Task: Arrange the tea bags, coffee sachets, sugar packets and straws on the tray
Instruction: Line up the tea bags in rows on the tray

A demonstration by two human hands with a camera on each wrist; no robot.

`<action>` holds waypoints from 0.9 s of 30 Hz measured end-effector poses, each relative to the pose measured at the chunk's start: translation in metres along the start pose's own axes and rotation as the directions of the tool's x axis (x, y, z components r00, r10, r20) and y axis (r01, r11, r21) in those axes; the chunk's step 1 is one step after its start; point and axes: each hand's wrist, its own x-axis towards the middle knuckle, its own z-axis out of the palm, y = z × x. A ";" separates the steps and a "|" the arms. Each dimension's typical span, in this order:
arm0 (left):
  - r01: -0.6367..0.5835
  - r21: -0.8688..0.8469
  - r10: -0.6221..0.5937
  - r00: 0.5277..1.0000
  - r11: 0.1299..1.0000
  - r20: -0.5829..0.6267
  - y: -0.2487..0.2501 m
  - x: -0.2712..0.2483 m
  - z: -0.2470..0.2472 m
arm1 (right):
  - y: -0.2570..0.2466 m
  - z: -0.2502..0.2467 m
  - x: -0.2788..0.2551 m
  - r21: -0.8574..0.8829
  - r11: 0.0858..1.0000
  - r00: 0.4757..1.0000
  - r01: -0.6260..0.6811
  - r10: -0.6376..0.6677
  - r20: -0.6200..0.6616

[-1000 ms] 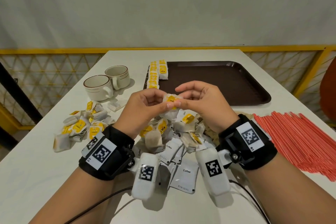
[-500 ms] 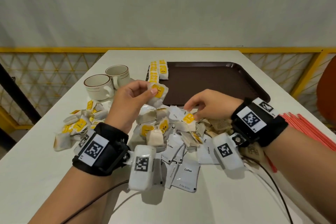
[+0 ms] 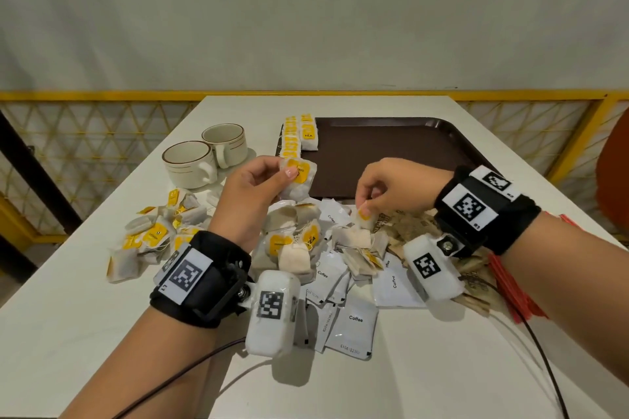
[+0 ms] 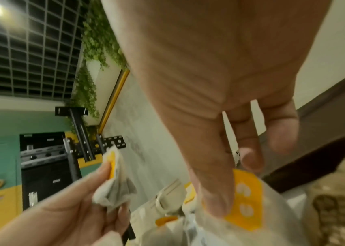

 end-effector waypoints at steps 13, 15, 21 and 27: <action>-0.022 0.003 0.022 1.000 1.000 0.005 -0.002 -0.004 0.007 | -0.058 -0.013 -0.026 0.662 0.715 0.968 0.224 -0.088 -0.233; -0.022 -0.003 0.022 0.999 1.000 0.034 -0.001 -0.005 0.007 | -0.059 -0.004 -0.016 0.635 0.742 0.945 0.215 0.006 -0.327; 0.011 -0.018 -0.009 0.997 1.000 0.074 0.003 -0.006 0.007 | -0.059 0.006 -0.003 0.647 0.742 0.933 0.174 0.086 -0.349; -0.003 0.117 -0.011 0.993 0.993 0.114 0.002 -0.009 0.008 | -0.045 0.001 -0.003 0.738 0.665 0.959 0.112 0.122 -0.255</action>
